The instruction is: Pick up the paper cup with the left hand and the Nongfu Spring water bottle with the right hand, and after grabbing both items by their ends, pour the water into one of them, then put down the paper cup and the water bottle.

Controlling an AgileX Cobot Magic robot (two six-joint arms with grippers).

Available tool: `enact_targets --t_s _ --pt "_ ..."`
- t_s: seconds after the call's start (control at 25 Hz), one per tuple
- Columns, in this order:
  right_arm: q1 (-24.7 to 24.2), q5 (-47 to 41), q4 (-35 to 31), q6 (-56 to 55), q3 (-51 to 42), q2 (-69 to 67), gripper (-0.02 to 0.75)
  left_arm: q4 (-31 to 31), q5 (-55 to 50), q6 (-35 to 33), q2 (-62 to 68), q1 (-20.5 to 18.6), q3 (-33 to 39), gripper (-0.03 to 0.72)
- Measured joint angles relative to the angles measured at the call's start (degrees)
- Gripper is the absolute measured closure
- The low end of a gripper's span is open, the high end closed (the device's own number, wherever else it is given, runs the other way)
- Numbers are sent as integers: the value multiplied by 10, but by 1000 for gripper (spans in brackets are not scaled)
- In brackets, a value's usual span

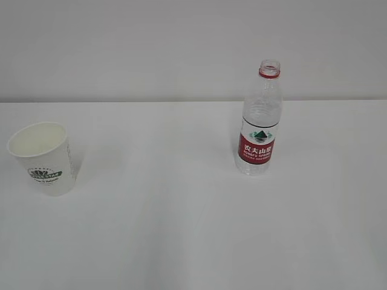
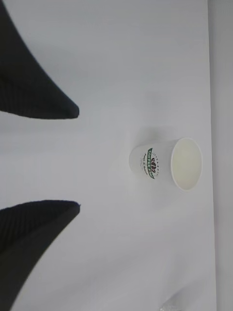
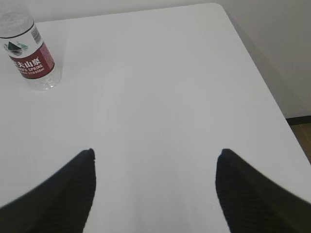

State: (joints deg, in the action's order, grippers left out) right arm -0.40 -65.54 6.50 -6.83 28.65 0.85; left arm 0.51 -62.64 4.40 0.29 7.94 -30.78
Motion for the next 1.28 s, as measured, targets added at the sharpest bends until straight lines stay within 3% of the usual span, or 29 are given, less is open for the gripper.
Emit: enact_targets --t_s 1.08,1.28 --pt "0 1 0 0 0 0 157 2 3 0 0 0 0 297" --pt "0 6 -32 0 3 0 156 13 17 0 7 0 -1 297"
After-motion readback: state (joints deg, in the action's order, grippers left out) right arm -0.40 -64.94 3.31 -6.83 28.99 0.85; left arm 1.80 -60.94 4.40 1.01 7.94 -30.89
